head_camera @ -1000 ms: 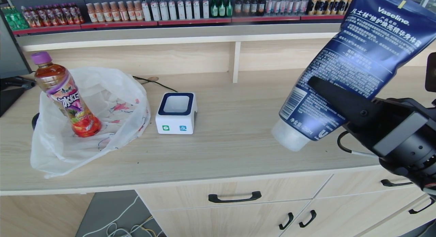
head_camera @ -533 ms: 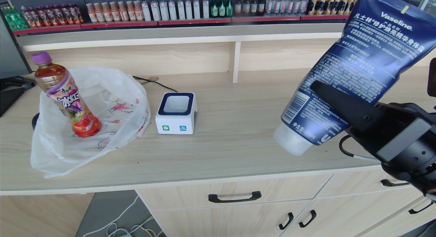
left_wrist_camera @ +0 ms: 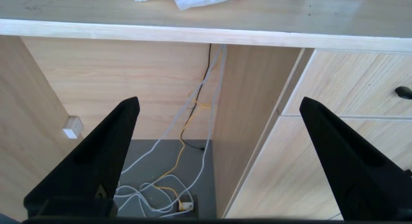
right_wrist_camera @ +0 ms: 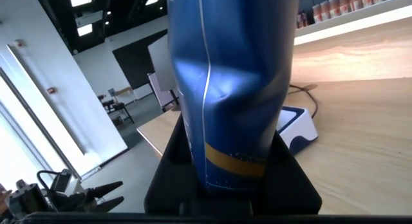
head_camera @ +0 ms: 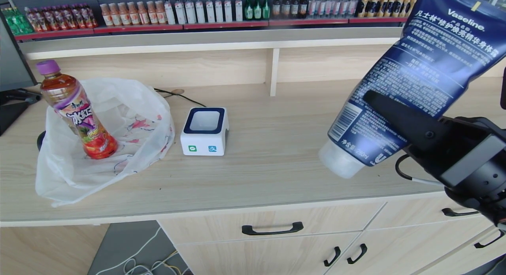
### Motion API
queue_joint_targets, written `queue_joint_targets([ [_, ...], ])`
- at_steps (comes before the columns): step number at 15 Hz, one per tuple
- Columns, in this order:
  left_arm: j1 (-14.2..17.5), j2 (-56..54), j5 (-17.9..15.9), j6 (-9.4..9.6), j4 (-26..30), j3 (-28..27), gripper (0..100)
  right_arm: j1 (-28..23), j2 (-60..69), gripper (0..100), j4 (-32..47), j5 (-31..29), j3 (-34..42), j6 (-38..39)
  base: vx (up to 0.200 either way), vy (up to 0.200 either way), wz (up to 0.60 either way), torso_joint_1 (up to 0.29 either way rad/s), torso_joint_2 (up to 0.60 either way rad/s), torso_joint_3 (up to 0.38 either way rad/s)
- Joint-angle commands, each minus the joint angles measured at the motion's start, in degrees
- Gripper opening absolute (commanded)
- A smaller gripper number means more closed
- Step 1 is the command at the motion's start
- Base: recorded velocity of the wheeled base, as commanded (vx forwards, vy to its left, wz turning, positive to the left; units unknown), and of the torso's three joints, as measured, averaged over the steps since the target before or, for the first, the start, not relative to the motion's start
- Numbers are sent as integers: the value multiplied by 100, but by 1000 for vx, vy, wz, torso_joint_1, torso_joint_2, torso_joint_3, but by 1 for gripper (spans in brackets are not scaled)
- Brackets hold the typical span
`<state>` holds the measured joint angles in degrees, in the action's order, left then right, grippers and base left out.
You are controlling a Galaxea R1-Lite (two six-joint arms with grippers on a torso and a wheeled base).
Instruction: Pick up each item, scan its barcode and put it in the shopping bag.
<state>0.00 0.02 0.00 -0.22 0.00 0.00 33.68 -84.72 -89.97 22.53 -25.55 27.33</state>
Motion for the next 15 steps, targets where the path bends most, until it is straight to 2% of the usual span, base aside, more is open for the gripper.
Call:
queue_joint_targets([
  [1, 9, 6, 0, -4, 0, 0, 100, 16, 17, 0, -3, 15, 6, -35, 0, 0, 0, 0, 0, 0],
  [4, 9, -2, 9, -4, 0, 0, 100, 42, 26, 0, -3, 41, 15, -140, 0, 0, 0, 0, 0, 0],
  [11, 0, -2, 0, -4, 0, 0, 100, 42, 149, 0, 128, 15, 6, -914, 0, 0, 0, 0, 0, 0],
  [13, 0, -2, 0, -4, 0, 0, 100, 51, 263, 0, 401, 6, 6, -1274, 0, 0, 0, 0, 0, 0],
  [15, 9, 6, 0, -4, 0, 0, 100, 51, 747, 0, 1166, -205, 68, -1872, 0, 0, 0, 0, 0, 0],
])
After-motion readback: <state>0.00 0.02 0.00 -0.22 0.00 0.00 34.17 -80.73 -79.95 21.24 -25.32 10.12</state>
